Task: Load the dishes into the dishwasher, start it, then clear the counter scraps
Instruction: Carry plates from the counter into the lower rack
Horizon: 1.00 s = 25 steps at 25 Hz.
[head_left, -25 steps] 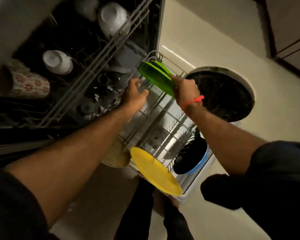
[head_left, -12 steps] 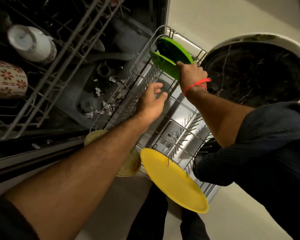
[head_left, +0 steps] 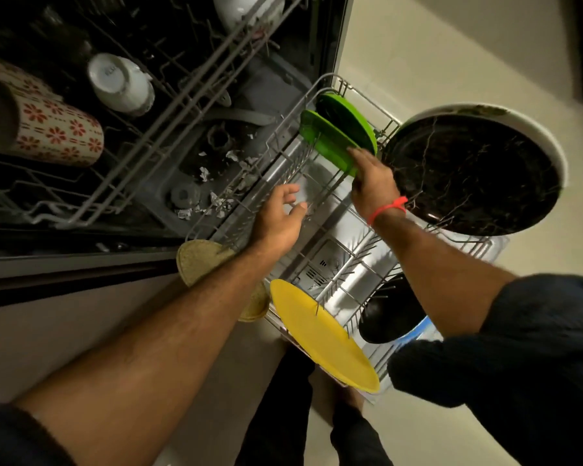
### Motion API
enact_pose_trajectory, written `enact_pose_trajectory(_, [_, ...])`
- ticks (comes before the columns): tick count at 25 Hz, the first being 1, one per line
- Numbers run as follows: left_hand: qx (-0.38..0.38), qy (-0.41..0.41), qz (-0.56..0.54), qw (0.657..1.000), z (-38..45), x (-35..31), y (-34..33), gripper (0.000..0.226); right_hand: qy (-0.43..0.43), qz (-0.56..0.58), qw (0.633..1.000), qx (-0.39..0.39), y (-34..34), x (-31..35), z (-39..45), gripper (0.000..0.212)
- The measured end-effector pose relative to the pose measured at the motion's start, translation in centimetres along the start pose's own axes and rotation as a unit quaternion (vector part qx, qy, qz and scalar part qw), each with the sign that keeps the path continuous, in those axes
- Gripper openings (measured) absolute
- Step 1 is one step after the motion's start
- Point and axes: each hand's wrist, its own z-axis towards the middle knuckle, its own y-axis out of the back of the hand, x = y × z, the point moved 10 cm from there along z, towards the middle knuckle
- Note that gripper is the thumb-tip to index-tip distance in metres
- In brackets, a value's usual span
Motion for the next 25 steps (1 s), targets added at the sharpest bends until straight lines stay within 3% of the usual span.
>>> enact_pose_trajectory(4, [-0.044,-0.035,0.005,0.998,-8.3,-2.1,3.8,0.029,0.055,0.063,0.995,0.045,1.7,5.8,-8.7,0.063])
enact_pose_trajectory(11, [-0.135,-0.055,0.014,0.989,-30.1,-6.2,14.9,0.021,0.179,0.146,0.964,0.134,10.0,24.6,-24.6,0.045])
enact_pose_trajectory(17, [-0.290,-0.067,-0.043,0.954,-47.9,-5.5,26.6,0.022,0.358,0.165,0.896,0.203,13.5,42.1,-37.5,0.041])
enact_pose_trajectory(21, [-0.386,-0.061,-0.105,0.915,-54.5,-3.8,34.2,0.022,0.394,0.213,0.864,0.231,13.3,51.4,-41.7,0.040])
enact_pose_trajectory(25, [-0.423,-0.071,-0.147,0.891,-56.9,-2.2,42.1,0.024,0.393,0.225,0.866,0.210,11.1,60.0,-41.0,0.034])
